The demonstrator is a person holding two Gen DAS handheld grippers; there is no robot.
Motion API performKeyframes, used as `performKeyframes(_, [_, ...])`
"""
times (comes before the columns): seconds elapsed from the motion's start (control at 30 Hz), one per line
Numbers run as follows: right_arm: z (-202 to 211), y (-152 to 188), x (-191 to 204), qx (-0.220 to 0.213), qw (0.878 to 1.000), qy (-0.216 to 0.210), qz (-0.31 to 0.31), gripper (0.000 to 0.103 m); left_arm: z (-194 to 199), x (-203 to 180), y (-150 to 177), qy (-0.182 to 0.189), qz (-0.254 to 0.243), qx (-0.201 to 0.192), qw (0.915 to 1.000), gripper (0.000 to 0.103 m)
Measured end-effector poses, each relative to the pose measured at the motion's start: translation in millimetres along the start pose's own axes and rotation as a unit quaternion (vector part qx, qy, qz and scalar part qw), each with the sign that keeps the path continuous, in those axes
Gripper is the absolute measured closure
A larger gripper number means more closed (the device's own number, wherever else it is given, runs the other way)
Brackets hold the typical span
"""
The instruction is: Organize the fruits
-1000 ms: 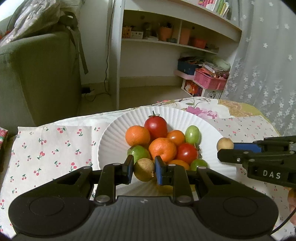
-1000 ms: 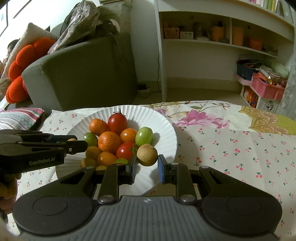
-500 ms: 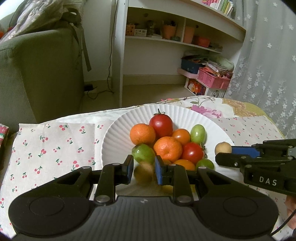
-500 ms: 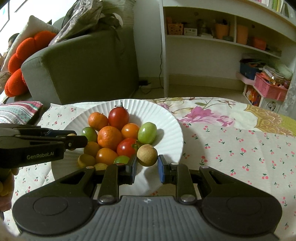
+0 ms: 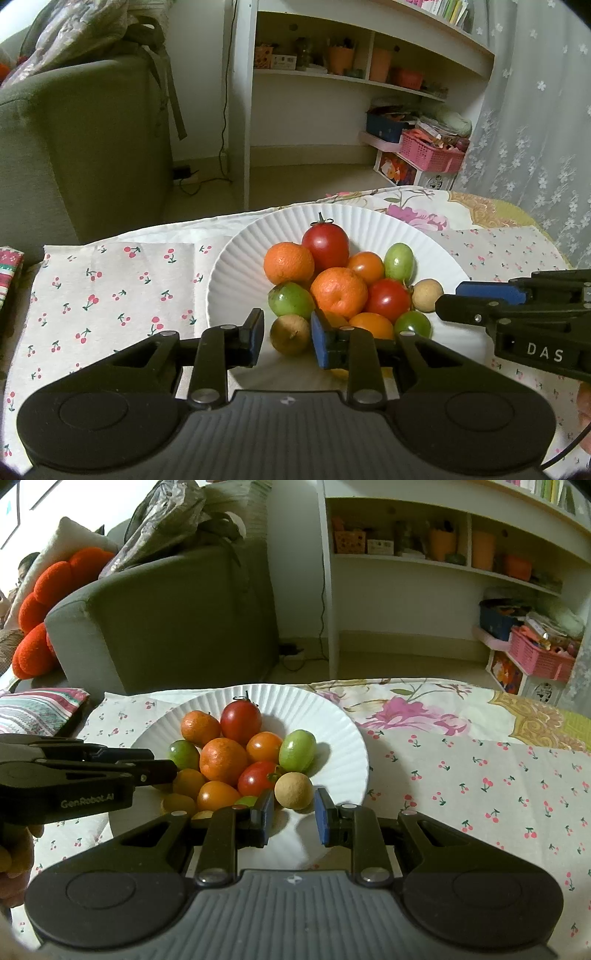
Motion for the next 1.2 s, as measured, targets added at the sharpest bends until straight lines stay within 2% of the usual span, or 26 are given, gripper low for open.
performKeyframes(0.1, [0.9, -0.3, 0.3, -0.001, 1.000, 0.000, 0.000, 0.081, 0.7, 0.2, 0.8, -0.002, 0.000, 0.002, 1.0000, 0.082])
performKeyframes(0.37, [3.5, -0.7, 0.9, -0.004, 1.000, 0.000, 0.000, 0.081, 8.3, -2.0, 0.8, -0.010, -0.001, -0.001, 0.9999, 0.061])
performKeyframes(0.77, [15.1, -3.0, 3.1, -0.013, 1.000, 0.007, 0.001, 0.079, 38.9, 3.5, 6.0, -0.008, 0.010, -0.015, 0.9998, 0.052])
performKeyframes(1.0, [23.5, -1.9, 9.0, -0.016, 1.000, 0.010, 0.009, 0.079, 62.2, 11.2, 15.7, -0.011, 0.033, -0.029, 0.9990, 0.052])
performKeyframes(1.2, [45.6, 2.2, 26.7, -0.033, 0.999, 0.007, 0.026, 0.079, 84.0, 14.8, 32.6, -0.012, 0.046, -0.024, 0.9986, 0.052])
Point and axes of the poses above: each gripper's, at about its wrist camera, not at the fingertips, and z roughly against the way its jaws point, x to its left, y to its underside, the point moved 5 cm from there along -z, roughly the way its jaws point, and after that the axes turned 7 degrees about x, right-handed, at the moved point
